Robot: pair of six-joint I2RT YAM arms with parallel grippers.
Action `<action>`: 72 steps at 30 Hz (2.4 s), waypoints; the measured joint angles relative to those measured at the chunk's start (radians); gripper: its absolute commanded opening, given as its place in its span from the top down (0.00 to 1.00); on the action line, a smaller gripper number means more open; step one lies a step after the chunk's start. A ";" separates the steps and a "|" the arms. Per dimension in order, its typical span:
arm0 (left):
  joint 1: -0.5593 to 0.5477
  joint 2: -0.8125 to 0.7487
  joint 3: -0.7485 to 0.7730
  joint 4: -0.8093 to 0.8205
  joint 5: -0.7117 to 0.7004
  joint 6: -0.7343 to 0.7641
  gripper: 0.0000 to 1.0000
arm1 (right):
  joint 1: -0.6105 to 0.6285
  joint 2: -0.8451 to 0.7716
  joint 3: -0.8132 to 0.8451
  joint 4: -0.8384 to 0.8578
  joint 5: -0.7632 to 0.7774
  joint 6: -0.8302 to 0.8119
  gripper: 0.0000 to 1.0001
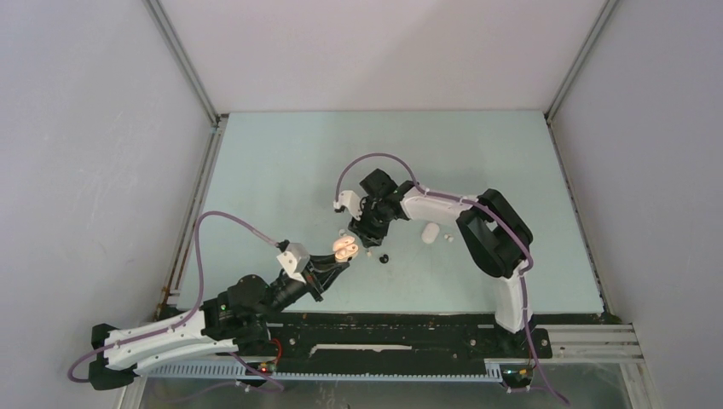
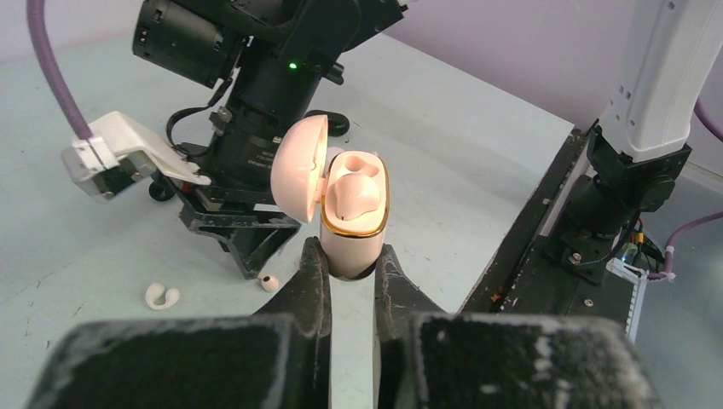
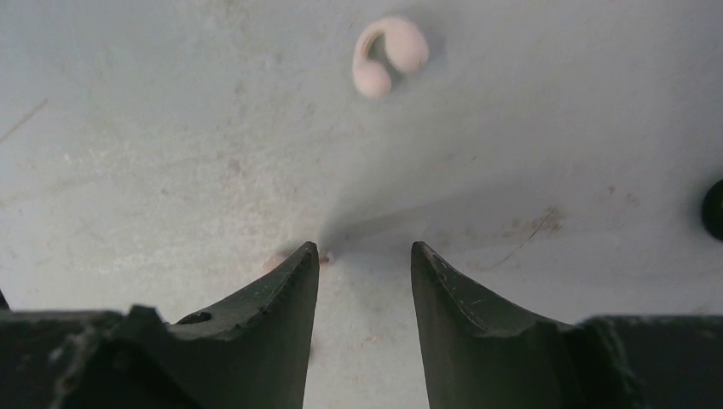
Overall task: Insert the wireless bluetooth earbuds into the charging case
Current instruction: Pick up the earbud from the center of the board.
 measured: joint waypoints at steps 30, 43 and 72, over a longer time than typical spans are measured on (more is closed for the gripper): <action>-0.002 0.004 0.000 0.000 0.008 0.004 1.00 | 0.035 -0.159 -0.188 -0.082 0.065 -0.058 0.60; -0.003 0.004 0.000 0.000 0.008 0.005 1.00 | 0.050 -0.164 -0.191 -0.066 0.017 -0.050 0.66; -0.003 0.007 0.000 0.000 0.026 0.005 1.00 | 0.057 -0.113 -0.126 -0.043 0.093 -0.008 0.66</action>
